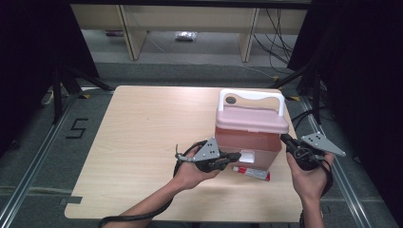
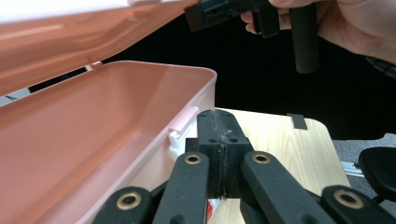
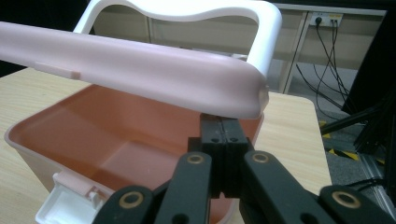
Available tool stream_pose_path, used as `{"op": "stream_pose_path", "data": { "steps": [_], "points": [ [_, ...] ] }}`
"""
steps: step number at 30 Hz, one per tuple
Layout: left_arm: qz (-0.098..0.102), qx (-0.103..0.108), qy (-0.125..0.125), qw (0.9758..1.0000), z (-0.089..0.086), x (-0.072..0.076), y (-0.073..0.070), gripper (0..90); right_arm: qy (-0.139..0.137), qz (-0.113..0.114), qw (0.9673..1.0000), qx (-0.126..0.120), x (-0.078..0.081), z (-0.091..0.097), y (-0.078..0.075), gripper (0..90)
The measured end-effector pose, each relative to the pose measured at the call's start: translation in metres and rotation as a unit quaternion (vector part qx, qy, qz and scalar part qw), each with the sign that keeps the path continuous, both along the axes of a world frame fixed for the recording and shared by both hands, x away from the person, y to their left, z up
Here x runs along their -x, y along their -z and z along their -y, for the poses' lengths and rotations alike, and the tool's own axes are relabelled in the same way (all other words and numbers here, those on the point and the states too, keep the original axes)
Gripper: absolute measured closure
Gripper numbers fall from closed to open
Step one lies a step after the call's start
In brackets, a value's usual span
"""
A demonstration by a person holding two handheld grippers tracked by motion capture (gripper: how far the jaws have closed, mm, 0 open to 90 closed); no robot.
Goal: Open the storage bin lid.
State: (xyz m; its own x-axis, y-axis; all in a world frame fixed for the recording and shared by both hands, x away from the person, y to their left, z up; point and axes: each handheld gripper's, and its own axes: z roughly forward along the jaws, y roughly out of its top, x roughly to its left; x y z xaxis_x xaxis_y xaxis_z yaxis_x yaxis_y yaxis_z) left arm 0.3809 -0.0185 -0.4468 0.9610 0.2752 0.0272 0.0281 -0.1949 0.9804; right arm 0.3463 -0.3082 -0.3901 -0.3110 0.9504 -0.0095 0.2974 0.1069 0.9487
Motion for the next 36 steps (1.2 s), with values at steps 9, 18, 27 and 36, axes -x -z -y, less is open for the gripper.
{"op": "stream_pose_path", "data": {
  "steps": [9, 18, 27, 36],
  "points": [
    [0.011, -0.005, 0.004, 0.9999, 0.02, -0.003, 0.009, 89.5, 0.004, 0.006, 1.0, 0.0, -0.002, 0.0, -0.001, 90.0],
    [0.036, -0.023, -0.006, 0.9991, 0.029, -0.006, 0.014, 89.6, 0.006, 0.002, 1.0, -0.007, -0.001, -0.001, -0.002, 90.0],
    [0.037, -0.027, -0.022, 0.9987, 0.03, -0.006, 0.024, 89.7, 0.007, 0.01, 0.9999, -0.009, -0.002, -0.001, -0.003, 90.0],
    [0.041, -0.029, -0.029, 0.9983, 0.031, -0.005, 0.026, 89.8, 0.008, 0.021, 0.9997, -0.005, -0.005, -0.002, -0.006, 90.0]
  ]
}}
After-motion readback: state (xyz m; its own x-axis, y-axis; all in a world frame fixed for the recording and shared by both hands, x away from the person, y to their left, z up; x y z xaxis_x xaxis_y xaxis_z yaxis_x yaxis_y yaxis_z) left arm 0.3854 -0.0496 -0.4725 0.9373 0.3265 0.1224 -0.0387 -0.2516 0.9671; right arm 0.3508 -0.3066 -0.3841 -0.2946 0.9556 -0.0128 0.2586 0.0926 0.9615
